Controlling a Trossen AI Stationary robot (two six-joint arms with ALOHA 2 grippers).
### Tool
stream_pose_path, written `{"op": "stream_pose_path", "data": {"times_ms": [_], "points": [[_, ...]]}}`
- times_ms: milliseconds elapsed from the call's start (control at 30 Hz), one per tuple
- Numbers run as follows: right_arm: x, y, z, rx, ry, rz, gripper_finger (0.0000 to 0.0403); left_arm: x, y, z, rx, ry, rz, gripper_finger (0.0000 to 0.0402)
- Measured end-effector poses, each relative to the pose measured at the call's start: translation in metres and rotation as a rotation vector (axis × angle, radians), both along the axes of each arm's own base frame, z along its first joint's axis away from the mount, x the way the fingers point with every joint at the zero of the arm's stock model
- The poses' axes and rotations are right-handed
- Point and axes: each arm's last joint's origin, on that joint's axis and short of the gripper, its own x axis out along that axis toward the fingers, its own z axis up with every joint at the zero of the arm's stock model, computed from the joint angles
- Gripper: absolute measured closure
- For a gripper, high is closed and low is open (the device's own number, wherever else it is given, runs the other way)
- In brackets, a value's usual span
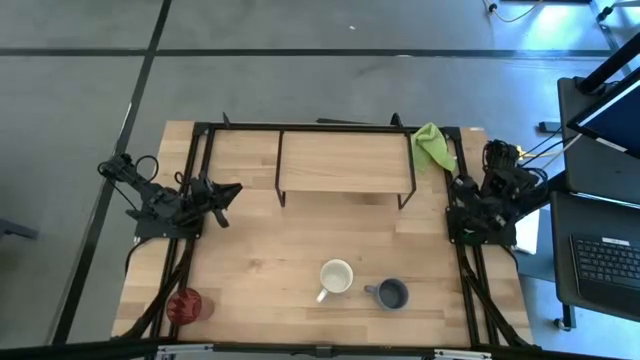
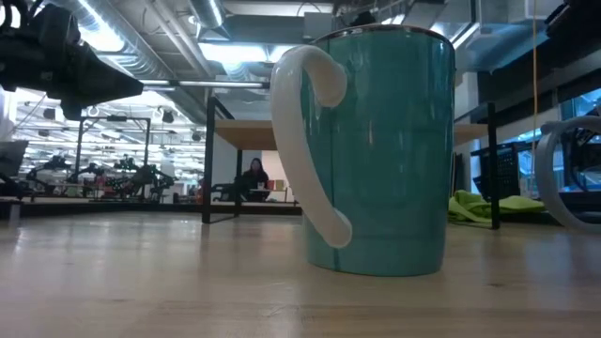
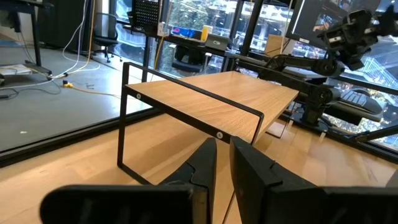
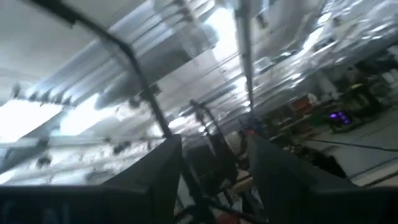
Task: Stack small to large cups/mugs on shelf
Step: Put the blue mug on the shelf
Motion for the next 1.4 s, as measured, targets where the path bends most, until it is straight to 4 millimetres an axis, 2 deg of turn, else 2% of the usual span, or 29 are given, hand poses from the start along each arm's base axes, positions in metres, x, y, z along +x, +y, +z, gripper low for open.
{"op": "stream_pose_path", "data": {"times_ms": [133,233,433,633,767,967,1067,1200,1300,1400], "points": [[0.002,0.004,-0.002,0.020,0.021,0.033,0.0217,0.000,0.000,0.000,0.000,0.000,0.000,0.0360],[0.004,0.004,-0.003,0.045,0.111,-0.032,0.0217,0.000,0.000,0.000,0.000,0.000,0.000,0.0360],[0.009,0.007,0.016,-0.051,0.357,-0.183,0.0217,0.000,0.000,0.000,-0.001,-0.001,0.000,0.0360],[0.013,0.019,0.044,-0.206,0.552,-0.248,0.0217,0.000,0.000,0.000,0.000,-0.001,0.000,0.0360],[0.016,0.028,0.064,-0.258,0.601,-0.277,0.0217,0.000,0.000,0.000,-0.001,-0.001,0.000,0.0360],[0.025,0.036,0.119,-0.365,0.605,-0.343,0.0217,0.000,0.000,0.000,-0.001,-0.001,0.000,0.0360],[0.028,0.039,0.136,-0.453,0.601,-0.322,0.0217,0.000,0.000,0.000,-0.001,-0.001,0.000,0.0360],[0.031,0.039,0.134,-0.507,0.672,-0.262,0.0217,0.000,0.000,0.000,-0.001,-0.001,0.000,0.0360],[0.035,0.036,0.121,-0.493,0.840,-0.208,0.0217,0.000,0.000,0.000,-0.001,-0.001,0.000,0.0360],[0.045,0.035,0.119,-0.477,1.027,-0.192,0.0217,0.000,0.000,0.000,-0.001,-0.002,0.000,0.0360]]}}
